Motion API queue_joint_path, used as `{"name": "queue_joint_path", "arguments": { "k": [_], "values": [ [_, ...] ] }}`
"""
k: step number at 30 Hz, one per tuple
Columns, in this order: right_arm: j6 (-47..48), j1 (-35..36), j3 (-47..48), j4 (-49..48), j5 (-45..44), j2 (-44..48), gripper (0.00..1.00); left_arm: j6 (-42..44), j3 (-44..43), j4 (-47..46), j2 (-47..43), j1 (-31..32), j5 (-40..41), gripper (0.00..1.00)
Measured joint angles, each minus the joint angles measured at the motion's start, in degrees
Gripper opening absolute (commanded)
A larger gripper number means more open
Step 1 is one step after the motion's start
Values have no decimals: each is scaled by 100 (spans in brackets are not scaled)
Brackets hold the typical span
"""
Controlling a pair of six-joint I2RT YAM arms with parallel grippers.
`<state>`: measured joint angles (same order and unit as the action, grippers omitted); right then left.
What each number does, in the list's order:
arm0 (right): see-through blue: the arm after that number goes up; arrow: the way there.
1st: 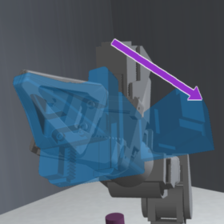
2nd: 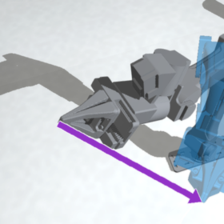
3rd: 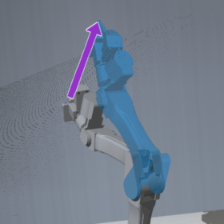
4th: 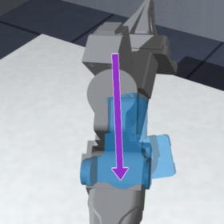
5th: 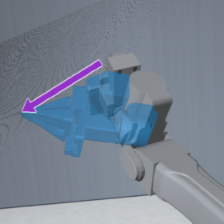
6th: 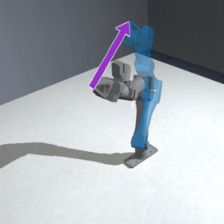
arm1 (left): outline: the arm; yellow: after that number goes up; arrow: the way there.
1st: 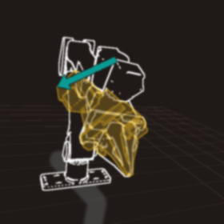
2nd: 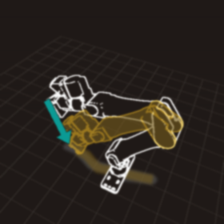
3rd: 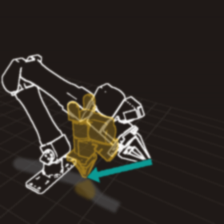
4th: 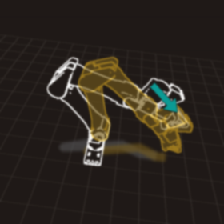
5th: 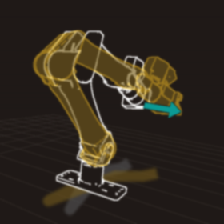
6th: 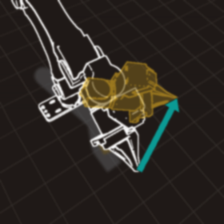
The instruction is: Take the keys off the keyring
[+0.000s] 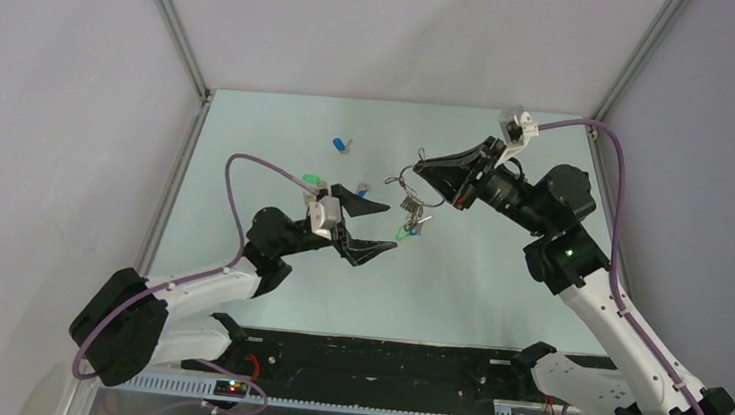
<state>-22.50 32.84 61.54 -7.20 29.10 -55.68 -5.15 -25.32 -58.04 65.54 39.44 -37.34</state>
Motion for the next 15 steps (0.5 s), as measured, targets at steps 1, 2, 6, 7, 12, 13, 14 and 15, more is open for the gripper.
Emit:
{"name": "queue_joint_path", "arguments": {
  "k": [1,2,6,7,12,13,14,15],
  "values": [
    [-2,0,0,0,-28,-26,0,-2,-22,-22,72,4,-11,73],
    [-15,-2,0,0,-55,-52,0,-7,-46,-31,125,9,-13,72],
    [-37,0,0,0,-173,-96,0,-44,-229,-109,393,72,-33,67],
    [-39,0,0,-2,-199,-98,0,-48,-273,-122,444,94,-35,66],
    [-42,0,0,-42,-323,-105,0,-79,-518,-201,741,199,-37,54],
    [-42,-2,0,-42,-330,-109,0,-94,-566,-210,800,208,-39,52],
    [-42,0,0,-44,-337,-111,0,-92,-619,-216,857,208,-39,51],
    [-42,-2,0,-42,-339,-118,0,-105,-688,-227,925,208,-37,47]
  ]
}}
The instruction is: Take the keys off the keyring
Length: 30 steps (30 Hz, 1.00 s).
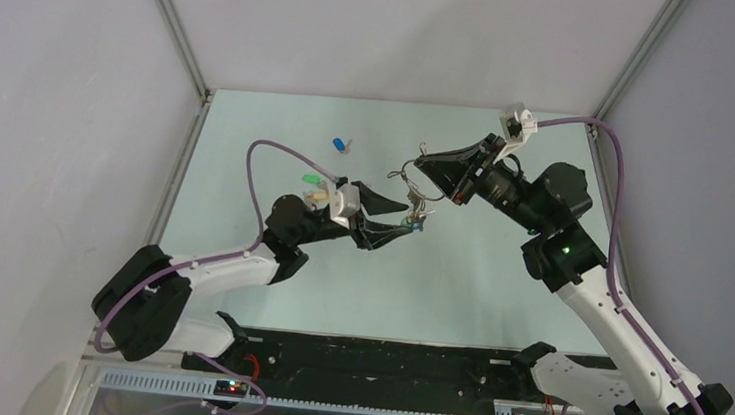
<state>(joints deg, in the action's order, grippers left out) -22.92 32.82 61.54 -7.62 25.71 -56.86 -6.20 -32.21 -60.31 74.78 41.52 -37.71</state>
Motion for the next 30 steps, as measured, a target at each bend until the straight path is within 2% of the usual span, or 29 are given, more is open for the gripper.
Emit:
{"name": "queue_joint_path", "arguments": {
  "k": [1,3,4,6,11,17,22,25,27,29,30],
  "values": [
    [0,0,0,0,0,-4,0,-17,-42,-2,39,0,0,44],
    [0,2,0,0,0,-15,0,-55,-111,-11,96,0,2,30],
    [0,2,0,0,0,-17,0,-85,-140,-11,114,2,2,17],
    [0,2,0,4,-7,-20,0,-127,-184,-35,142,7,9,3],
    [46,2,0,94,-219,-7,0,-133,-199,-68,153,15,31,0],
    [201,-37,-11,546,-885,127,2,-138,-66,160,-33,15,181,0],
    [203,-306,-358,704,-1259,334,19,-87,-129,1213,-461,13,428,0],
    [203,-527,-640,758,-1303,356,28,37,-610,2494,-608,15,592,0],
    [205,-688,-813,826,-1259,356,43,133,-1054,3357,-612,15,682,0],
    [225,-828,-938,868,-1174,356,52,229,-1534,4251,-612,15,782,0],
    [243,-879,-981,876,-1141,356,54,284,-1801,4767,-612,15,846,0]
  ]
}}
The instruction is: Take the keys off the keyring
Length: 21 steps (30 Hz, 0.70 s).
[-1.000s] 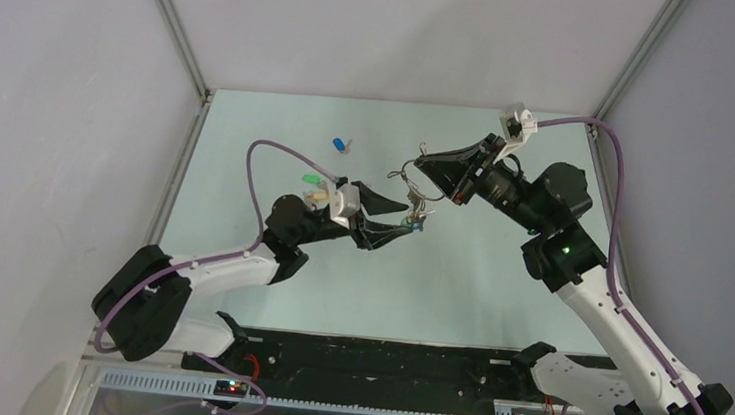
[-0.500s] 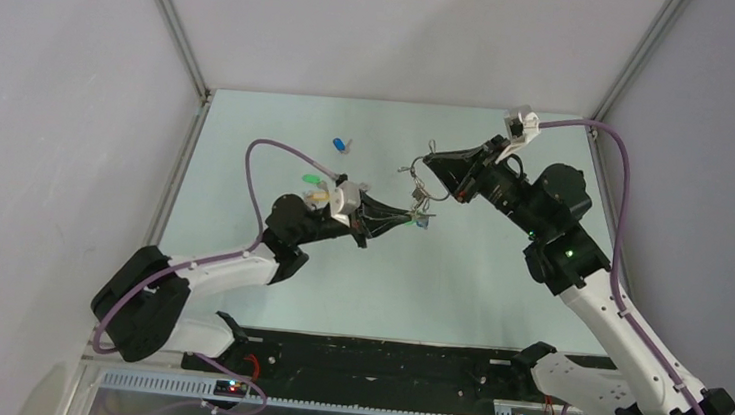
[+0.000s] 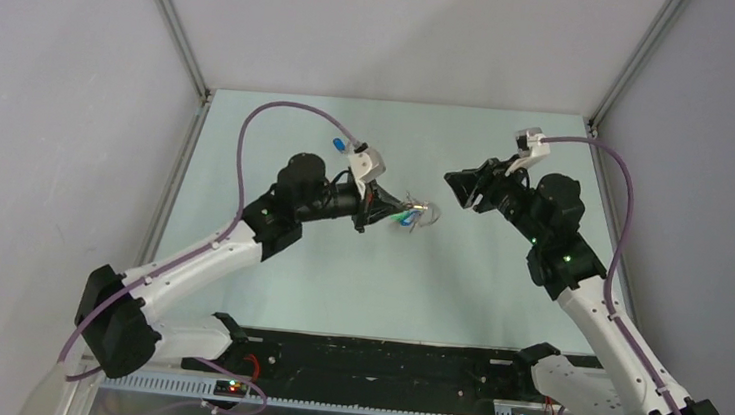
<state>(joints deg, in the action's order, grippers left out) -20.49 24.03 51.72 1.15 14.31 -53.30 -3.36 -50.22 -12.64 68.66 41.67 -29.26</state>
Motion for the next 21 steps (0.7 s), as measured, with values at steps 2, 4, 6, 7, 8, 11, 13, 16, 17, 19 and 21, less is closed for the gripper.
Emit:
{"name": "queue_joint_path", "arguments": {
  "k": [2,4,6,7,8,11,13,16,17,19,21],
  "values": [
    [116,-68,-101,-2,70,2,58,142,-415,883,17,-2,76,0],
    [240,-72,-223,-9,155,24,59,260,-695,1543,48,-7,105,0],
    [369,-70,-369,-46,271,74,59,457,-986,2286,105,-9,107,0],
    [435,-70,-459,-92,367,111,59,549,-1123,2625,149,-15,103,0],
    [518,-66,-557,-153,490,153,60,656,-1294,2999,205,-24,96,0],
    [785,17,-804,-415,879,227,59,896,-1808,3882,470,-48,57,0],
    [1014,175,-925,-599,1121,232,57,1021,-2205,4371,723,-83,26,0],
    [1351,439,-1005,-732,1443,190,57,1189,-2498,4806,916,-140,9,0],
    [1436,507,-1008,-761,1534,155,57,1237,-2540,4918,935,-155,11,0],
    [1617,638,-1008,-839,1714,72,57,1344,-2627,5187,940,-190,15,0],
    [1792,754,-1012,-901,1814,-15,57,1436,-2734,5390,940,-212,15,0]
  ]
}}
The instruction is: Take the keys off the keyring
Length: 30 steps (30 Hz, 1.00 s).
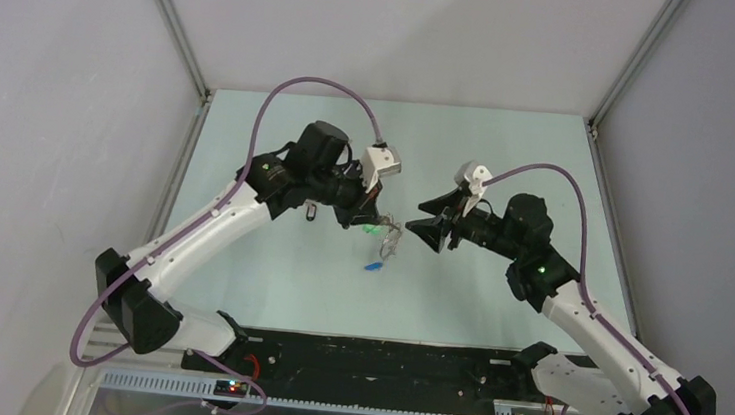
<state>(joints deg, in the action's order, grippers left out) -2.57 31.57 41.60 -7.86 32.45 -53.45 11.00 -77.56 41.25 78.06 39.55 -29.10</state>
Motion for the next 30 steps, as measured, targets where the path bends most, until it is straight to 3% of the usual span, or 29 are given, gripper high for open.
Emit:
{"name": "queue_joint_path", "arguments": {
  "k": [12,21,23,25,28,30],
  "values": [
    [1172,968,-57,-175,-184,-341,58,1141,-269,815,-269,-31,-142,0],
    [1523,1449,-59,-487,-719,-629,55,1130,-573,990,-417,-33,31,0],
    [1541,1506,-59,-551,-909,-713,48,1091,-584,992,-424,-33,42,0],
    [1578,1543,-59,-614,-1056,-800,36,1084,-584,1001,-424,-31,42,0],
    [1611,1569,-59,-695,-1252,-920,5,1084,-586,1021,-428,-33,42,0],
    [1604,1574,-59,-713,-1329,-955,0,1086,-592,1021,-437,-33,52,0]
  ]
}}
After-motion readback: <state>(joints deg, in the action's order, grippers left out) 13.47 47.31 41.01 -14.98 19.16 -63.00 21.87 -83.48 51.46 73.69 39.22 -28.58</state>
